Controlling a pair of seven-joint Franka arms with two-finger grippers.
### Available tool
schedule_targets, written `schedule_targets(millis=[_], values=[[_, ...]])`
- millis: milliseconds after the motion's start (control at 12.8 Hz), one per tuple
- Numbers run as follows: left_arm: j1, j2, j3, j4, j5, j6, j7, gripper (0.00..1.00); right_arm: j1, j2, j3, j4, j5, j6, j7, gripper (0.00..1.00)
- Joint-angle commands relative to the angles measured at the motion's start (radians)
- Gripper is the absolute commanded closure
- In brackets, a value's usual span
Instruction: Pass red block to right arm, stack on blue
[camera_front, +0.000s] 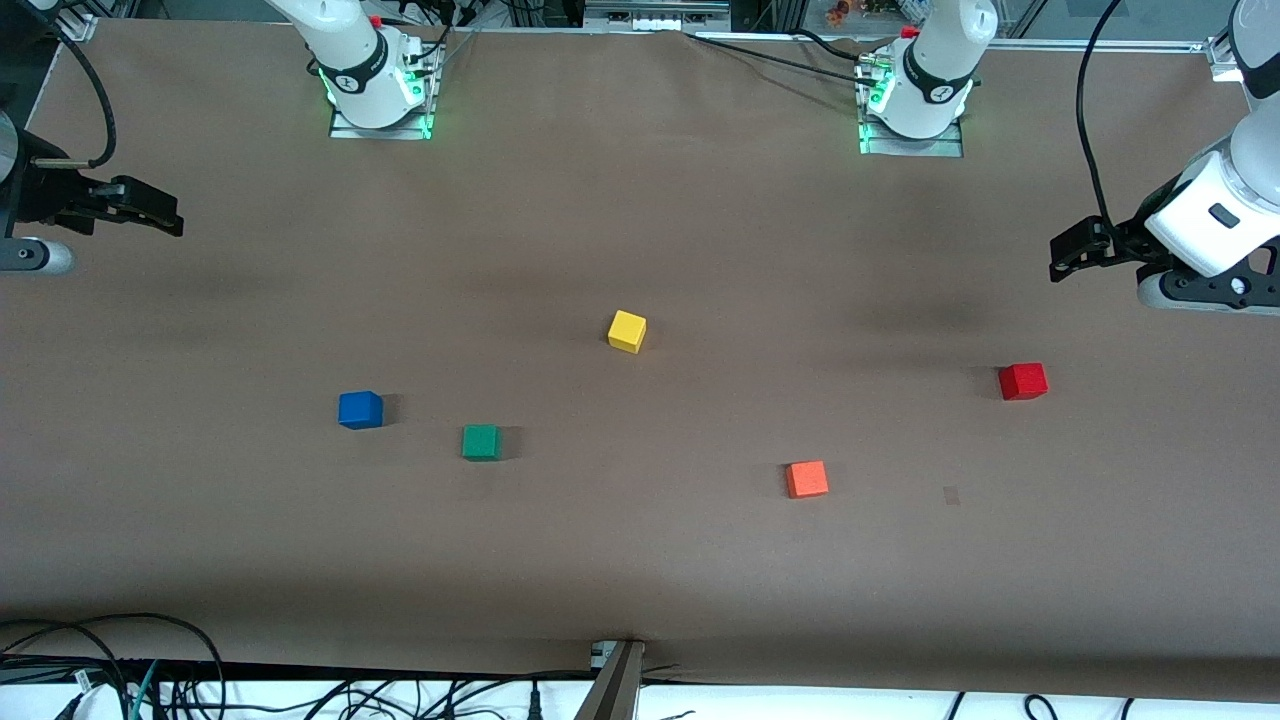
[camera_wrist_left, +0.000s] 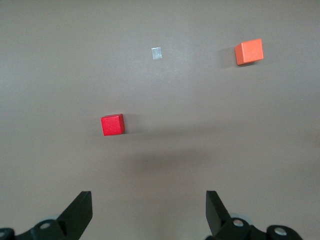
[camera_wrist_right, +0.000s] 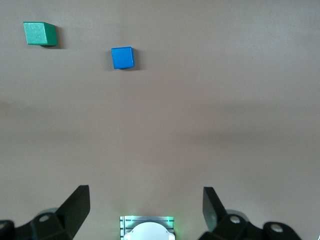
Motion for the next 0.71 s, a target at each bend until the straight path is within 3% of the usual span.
schedule_targets(millis=[0, 627], values=[[-0.003, -0.006, 0.008, 0.003, -0.023, -0.013, 0.0, 0.0, 0.0, 0.003, 0.001, 0.009, -0.008, 0.002, -0.012, 0.0], [-0.005, -0.005, 0.006, 0.007, -0.008, -0.013, -0.003, 0.0, -0.003, 0.003, -0.001, 0.009, -0.008, 0.002, -0.014, 0.0]])
